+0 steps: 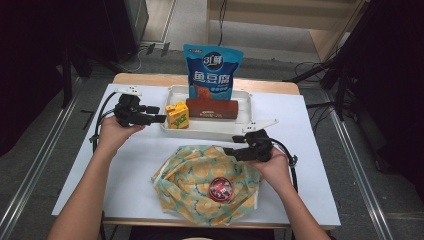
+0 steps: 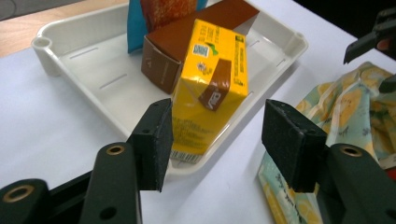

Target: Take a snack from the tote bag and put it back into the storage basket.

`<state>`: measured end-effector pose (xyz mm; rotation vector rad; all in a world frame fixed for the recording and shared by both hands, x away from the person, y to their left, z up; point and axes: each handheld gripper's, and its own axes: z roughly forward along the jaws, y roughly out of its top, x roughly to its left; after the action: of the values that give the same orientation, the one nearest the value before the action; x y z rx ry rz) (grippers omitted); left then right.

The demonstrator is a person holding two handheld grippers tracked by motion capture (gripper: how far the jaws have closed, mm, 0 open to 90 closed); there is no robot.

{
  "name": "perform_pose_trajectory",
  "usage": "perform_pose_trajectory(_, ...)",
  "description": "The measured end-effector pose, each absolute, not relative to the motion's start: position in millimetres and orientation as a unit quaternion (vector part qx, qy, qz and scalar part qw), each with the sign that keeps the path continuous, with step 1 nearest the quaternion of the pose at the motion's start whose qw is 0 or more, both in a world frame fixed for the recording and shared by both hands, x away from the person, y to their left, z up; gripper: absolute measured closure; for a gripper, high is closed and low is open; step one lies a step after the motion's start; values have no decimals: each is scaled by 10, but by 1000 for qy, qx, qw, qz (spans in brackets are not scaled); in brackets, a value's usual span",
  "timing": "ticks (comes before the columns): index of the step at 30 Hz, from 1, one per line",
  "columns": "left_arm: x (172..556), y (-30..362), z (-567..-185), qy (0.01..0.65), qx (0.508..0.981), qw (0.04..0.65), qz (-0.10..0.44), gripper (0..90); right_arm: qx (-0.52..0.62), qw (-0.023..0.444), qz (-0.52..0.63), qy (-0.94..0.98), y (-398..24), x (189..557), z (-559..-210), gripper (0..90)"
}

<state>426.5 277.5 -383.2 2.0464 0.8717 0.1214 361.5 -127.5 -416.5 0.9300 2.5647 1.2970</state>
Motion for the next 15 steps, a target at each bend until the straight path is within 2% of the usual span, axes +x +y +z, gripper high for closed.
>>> perform_pose_trajectory(5,4194,2798,-3837,351,825,440,48,532,307,58,433,845,-1266,3649,-4162,414)
perform_pose_trajectory(15,4118,2737,-3882,345,826,445,37,822,301,59,436,846,-1225,3687,-4146,417)
